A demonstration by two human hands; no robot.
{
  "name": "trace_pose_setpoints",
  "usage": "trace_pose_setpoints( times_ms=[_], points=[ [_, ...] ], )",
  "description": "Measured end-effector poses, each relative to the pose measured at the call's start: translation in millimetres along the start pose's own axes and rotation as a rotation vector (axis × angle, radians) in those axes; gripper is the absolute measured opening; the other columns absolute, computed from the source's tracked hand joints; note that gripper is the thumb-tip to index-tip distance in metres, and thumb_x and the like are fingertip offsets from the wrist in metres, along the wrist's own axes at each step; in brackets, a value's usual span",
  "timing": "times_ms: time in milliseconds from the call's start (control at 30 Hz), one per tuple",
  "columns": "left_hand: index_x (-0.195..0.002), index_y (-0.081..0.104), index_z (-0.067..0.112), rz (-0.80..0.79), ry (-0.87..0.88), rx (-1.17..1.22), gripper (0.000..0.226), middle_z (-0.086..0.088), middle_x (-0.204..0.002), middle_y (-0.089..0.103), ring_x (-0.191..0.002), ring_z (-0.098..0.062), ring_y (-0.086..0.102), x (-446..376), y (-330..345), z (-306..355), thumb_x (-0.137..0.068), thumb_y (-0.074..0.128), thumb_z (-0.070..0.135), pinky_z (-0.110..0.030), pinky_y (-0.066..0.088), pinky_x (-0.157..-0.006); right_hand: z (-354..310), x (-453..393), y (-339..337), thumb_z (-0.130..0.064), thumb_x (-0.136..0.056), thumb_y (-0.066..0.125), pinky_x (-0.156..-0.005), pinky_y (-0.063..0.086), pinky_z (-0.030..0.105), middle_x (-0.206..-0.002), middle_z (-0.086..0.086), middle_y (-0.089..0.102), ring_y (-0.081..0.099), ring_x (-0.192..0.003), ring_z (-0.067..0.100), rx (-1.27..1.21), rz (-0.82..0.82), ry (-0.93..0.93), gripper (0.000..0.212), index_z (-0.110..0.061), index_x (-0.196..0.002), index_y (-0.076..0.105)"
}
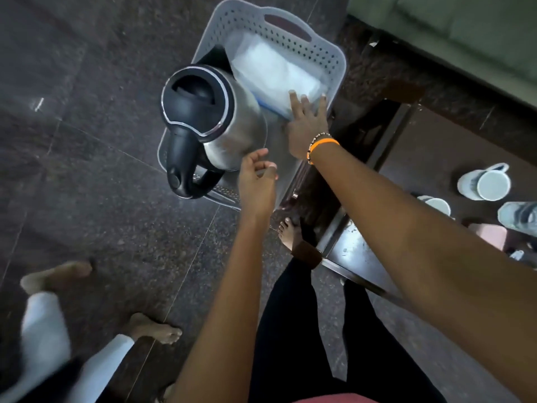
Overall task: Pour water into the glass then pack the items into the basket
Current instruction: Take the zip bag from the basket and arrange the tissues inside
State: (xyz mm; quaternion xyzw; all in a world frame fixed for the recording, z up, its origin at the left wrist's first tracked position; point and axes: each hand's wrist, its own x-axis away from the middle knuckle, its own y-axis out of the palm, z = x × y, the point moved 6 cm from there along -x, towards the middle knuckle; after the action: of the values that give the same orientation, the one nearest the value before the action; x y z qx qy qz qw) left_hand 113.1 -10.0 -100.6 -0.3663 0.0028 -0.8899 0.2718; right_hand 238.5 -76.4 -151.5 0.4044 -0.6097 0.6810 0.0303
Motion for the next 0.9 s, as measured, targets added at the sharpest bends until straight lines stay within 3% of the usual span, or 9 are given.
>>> trace_pose_setpoints(
  times_ms=[167,267,333,400,467,567,667,800,900],
  points=[
    [-0.106,0.054,0.022,-0.043,-0.038,-0.034,0.025,0.008,-0.084,0.054,-0.074,-0.009,0.055,-5.5,-0.6,-3.6,-0.09,0.05,0.003,-0.026,0.047,-0.077,3.0,-12.2,-3.4,-0.012,-0.087,0.041,-0.114,-0.003,0.064,-0.156,0.016,0.018,0.032,-0.139,0.029,0.047,-0.019,0.014,0.04,-0.01,-0.124,0.056],
    [-0.108,0.055,0.02,-0.041,-0.046,-0.013,0.024,0.006,-0.085,0.054,-0.071,-0.008,0.054,-7.1,3.0,2.5,-0.091,0.05,0.004,-0.023,0.046,-0.075,9.7,-5.8,-26.8,-0.005,-0.086,0.043,-0.117,0.006,0.056,-0.136,0.012,0.051,0.054,-0.119,0.029,-0.246,0.217,0.079,0.038,-0.01,-0.12,0.058],
    [-0.111,0.054,0.018,-0.054,-0.039,0.009,0.021,0.003,-0.088,0.053,-0.071,-0.008,0.052,-3.0,9.1,8.9,-0.094,0.05,0.008,-0.022,0.046,-0.075,23.6,11.5,-43.6,-0.005,-0.087,0.047,-0.116,0.023,0.04,-0.119,0.01,0.066,0.061,-0.109,0.025,-0.62,0.423,0.139,0.034,-0.012,-0.114,0.065],
    [-0.11,0.055,0.018,-0.061,-0.006,0.033,0.017,0.0,-0.091,0.052,-0.071,-0.008,0.052,4.3,16.2,17.7,-0.095,0.049,0.012,-0.022,0.046,-0.077,40.2,39.2,-51.6,-0.004,-0.084,0.055,-0.09,0.046,0.018,-0.105,0.005,0.073,0.067,-0.083,0.004,-1.015,0.561,0.19,0.026,-0.012,-0.103,0.072],
    [-0.111,0.055,0.016,-0.067,0.052,0.06,0.016,0.001,-0.089,0.053,-0.071,-0.008,0.051,11.7,22.6,28.3,-0.095,0.05,0.015,-0.022,0.047,-0.076,51.1,67.5,-49.1,-0.004,-0.082,0.062,-0.066,0.045,0.015,-0.09,0.0,0.072,0.055,-0.061,-0.003,-1.259,0.596,0.214,0.018,-0.014,-0.094,0.072],
    [-0.11,0.054,0.022,-0.142,0.164,0.031,0.017,0.011,-0.088,0.053,-0.078,-0.003,0.051,23.9,39.8,44.6,-0.093,0.055,0.019,-0.026,0.048,-0.08,64.8,107.4,-38.1,-0.001,-0.078,0.068,-0.07,0.052,0.032,-0.087,0.001,0.067,0.062,-0.072,0.013,-1.478,0.564,0.218,0.026,-0.017,-0.095,0.055],
    [-0.106,0.054,0.023,-0.187,0.214,-0.063,0.02,0.015,-0.084,0.052,-0.069,0.007,0.051,33.4,62.9,53.4,-0.088,0.062,0.026,-0.021,0.047,-0.075,79.2,140.3,-21.0,0.001,-0.075,0.072,-0.063,0.055,0.018,-0.083,-0.005,0.068,0.067,-0.068,0.003,-1.567,0.5,0.192,0.043,-0.019,-0.102,0.045],
    [-0.094,0.054,0.02,-0.192,0.138,-0.221,0.02,0.011,-0.083,0.056,-0.082,-0.017,0.064,46.0,92.5,43.7,-0.082,0.069,0.026,-0.039,0.055,-0.085,97.0,177.5,3.1,0.002,-0.074,0.072,-0.064,0.052,0.016,-0.082,0.0,0.067,0.063,-0.069,0.004,-1.514,0.407,0.149,0.052,-0.025,-0.111,0.048],
    [-0.095,0.055,0.015,-0.205,0.056,-0.269,0.02,-0.001,-0.092,0.063,-0.095,-0.027,0.066,62.5,107.5,29.6,-0.078,0.065,0.009,-0.048,0.054,-0.088,112.0,202.0,20.3,0.002,-0.074,0.072,-0.073,0.053,0.031,-0.089,0.019,0.066,0.063,-0.079,0.018,-1.526,0.355,0.142,0.051,-0.022,-0.114,0.051]
  ],
)
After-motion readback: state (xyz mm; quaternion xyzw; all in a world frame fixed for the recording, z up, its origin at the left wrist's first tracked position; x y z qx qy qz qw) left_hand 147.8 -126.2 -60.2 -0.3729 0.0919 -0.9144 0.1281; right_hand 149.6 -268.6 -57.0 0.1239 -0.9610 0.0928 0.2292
